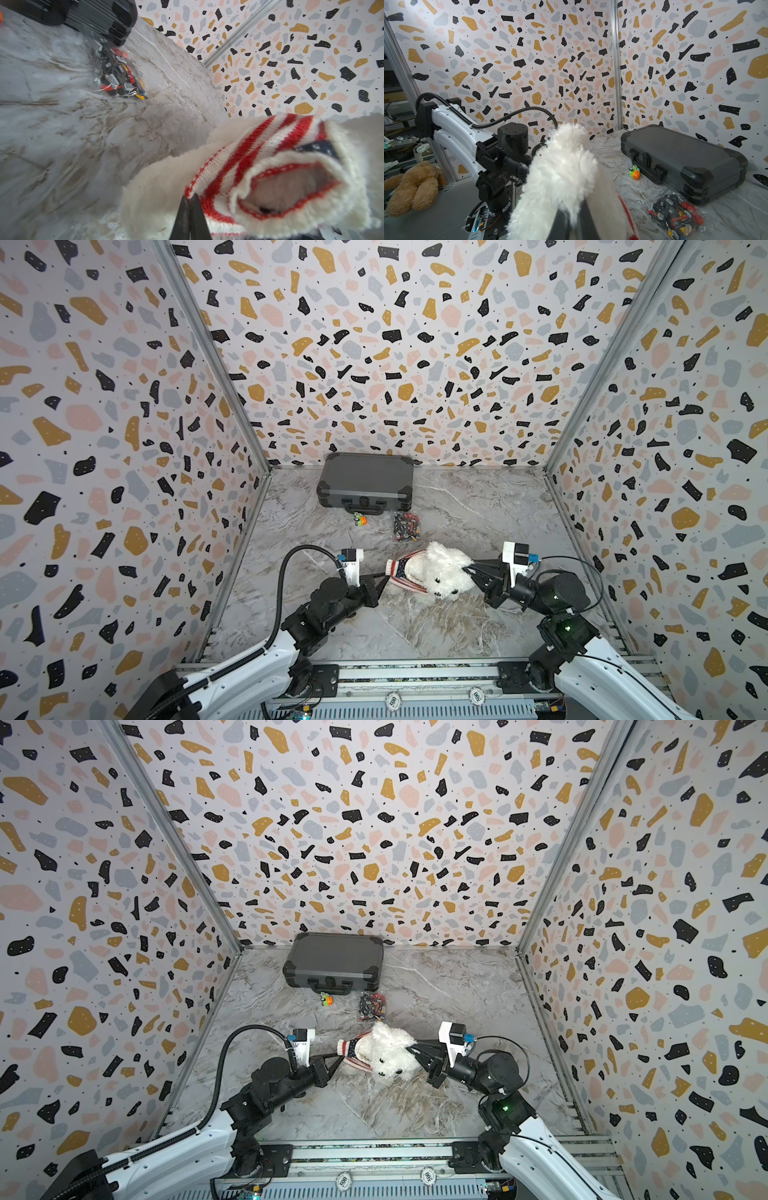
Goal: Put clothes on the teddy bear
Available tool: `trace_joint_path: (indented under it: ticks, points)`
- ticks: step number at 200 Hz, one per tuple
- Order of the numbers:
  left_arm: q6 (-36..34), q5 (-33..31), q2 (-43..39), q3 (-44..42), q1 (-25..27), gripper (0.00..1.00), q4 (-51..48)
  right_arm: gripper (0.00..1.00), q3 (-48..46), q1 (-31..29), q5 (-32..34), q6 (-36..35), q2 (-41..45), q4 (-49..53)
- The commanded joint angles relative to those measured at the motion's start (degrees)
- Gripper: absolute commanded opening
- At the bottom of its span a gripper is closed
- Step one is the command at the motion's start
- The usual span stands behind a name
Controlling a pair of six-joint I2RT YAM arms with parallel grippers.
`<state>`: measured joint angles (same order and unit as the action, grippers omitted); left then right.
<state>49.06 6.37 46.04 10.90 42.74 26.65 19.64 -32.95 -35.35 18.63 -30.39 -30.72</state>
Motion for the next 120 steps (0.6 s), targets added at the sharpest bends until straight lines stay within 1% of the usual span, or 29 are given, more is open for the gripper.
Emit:
trace_joint_path:
  ticks: [1, 23, 55, 77, 92, 109, 120]
  points:
    - [-1.1, 4.2, -0.9, 1.0, -0.6, 0.00, 5.6, 0.00, 2.5, 0.3, -0.3, 0.6, 0.4, -6.6]
    - [-1.3, 4.0, -3.3, 1.1, -0.6, 0.00, 5.3, 0.00, 2.7, 0.3, -0.7, 0.7, 0.0, -6.8]
    - [-3.1, 1.0, -5.2, 2.4, -0.6, 0.00, -1.2, 0.00, 2.9, 0.3, -0.4, 0.4, -0.3, -6.4]
    - [-5.0, -3.0, -6.2, 3.2, -0.6, 0.18, -7.7, 0.00, 3.2, 0.3, 1.9, -0.2, -1.0, -3.7]
    - [-5.6, -6.0, -7.2, 3.5, -0.6, 0.26, -11.6, 0.00, 3.7, 0.3, 3.6, -1.3, -1.9, -0.7]
    - [-6.4, -8.0, -8.1, 4.0, -0.6, 0.42, -15.9, 0.00, 3.8, 0.3, 5.0, -1.7, -2.8, 1.3]
    - [-7.0, -8.9, -8.5, 4.6, -0.6, 0.50, -18.1, 0.00, 3.9, 0.3, 5.8, -2.1, -3.3, 2.3]
